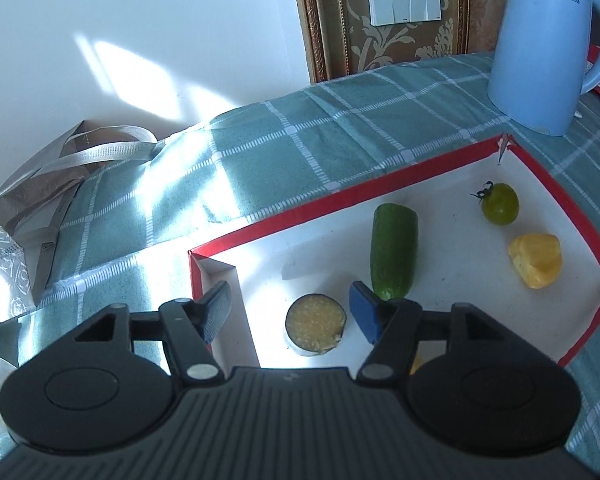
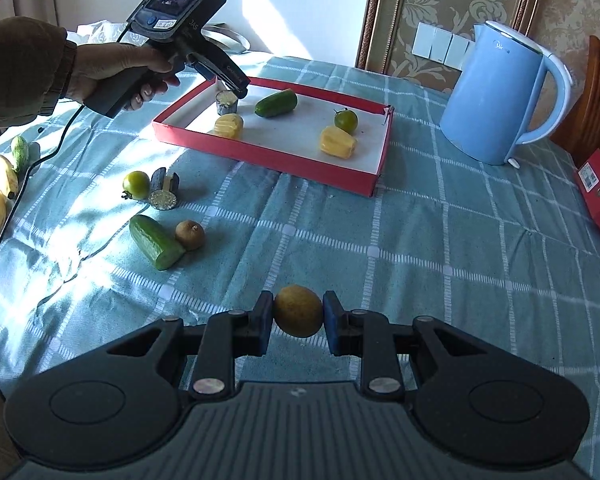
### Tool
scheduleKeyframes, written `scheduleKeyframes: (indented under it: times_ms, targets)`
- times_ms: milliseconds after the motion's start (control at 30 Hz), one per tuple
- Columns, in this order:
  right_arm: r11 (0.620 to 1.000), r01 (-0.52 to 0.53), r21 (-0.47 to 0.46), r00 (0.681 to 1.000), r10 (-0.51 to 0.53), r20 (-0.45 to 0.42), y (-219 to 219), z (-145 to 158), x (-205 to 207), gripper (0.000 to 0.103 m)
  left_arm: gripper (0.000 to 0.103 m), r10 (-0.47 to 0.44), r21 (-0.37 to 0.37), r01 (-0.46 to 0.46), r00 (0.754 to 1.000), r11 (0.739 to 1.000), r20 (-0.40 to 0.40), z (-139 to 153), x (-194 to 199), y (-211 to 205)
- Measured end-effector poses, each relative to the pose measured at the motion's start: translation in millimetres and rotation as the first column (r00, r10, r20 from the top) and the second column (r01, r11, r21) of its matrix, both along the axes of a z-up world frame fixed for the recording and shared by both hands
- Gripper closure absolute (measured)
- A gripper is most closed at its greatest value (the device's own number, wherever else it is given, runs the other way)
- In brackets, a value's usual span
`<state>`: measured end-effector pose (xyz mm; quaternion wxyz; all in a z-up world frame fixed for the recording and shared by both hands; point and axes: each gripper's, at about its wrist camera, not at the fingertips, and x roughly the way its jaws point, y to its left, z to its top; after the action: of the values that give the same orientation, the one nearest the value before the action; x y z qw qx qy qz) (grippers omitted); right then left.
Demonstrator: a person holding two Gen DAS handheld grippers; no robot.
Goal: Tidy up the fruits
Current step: 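Lower the slice into the tray and open the left tool while the right tool carries the kiwi, then lower the kiwi into the tray and open the right tool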
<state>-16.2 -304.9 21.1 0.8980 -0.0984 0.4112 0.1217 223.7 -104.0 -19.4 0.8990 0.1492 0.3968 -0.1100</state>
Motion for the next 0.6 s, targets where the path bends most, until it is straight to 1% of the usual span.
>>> scheduleKeyframes:
  times_ms: [100,167,233,300,367,400,467,533,600]
  targets:
    - [1.0,-0.011,0.002,1.0,0.011,0.006,2,1,2,0.077,0.039,0.01,-0.007,-0.01,0.999,1.0,0.039,10,-9,5]
    - [1.0,-0.019,0.007,1.0,0.019,0.011,4,1,6,0.077,0.037,0.019,-0.034,-0.017,0.996,0.999,0.081,22,-23,12]
    - [0.999,-0.029,0.013,0.999,0.029,0.022,6,3,12,0.077,0.031,0.029,-0.076,-0.02,0.992,0.997,0.124,38,-50,19]
    - [0.999,-0.039,0.031,0.998,0.038,0.042,8,6,23,0.077,0.018,0.035,-0.097,-0.02,0.987,0.995,0.159,48,-79,25]
    - [0.998,-0.052,0.046,0.996,0.048,0.072,10,11,40,0.077,0.013,0.046,-0.098,-0.028,0.981,0.995,0.189,56,-114,30]
    - [0.997,-0.057,0.049,0.995,0.053,0.084,12,12,50,0.077,0.011,0.058,-0.106,-0.039,0.98,0.994,0.192,58,-133,33]
    - [0.996,-0.069,0.05,0.992,0.064,0.109,15,15,73,0.077,0.009,0.087,-0.135,-0.066,0.983,0.989,0.162,59,-164,40]
    - [0.996,-0.081,0.045,0.989,0.075,0.129,20,17,94,0.077,0.009,0.11,-0.193,-0.084,0.985,0.978,0.131,58,-189,48]
    - [0.994,-0.091,0.059,0.986,0.082,0.142,24,17,118,0.077,0.008,0.101,-0.239,-0.074,0.989,0.968,0.107,57,-213,51]
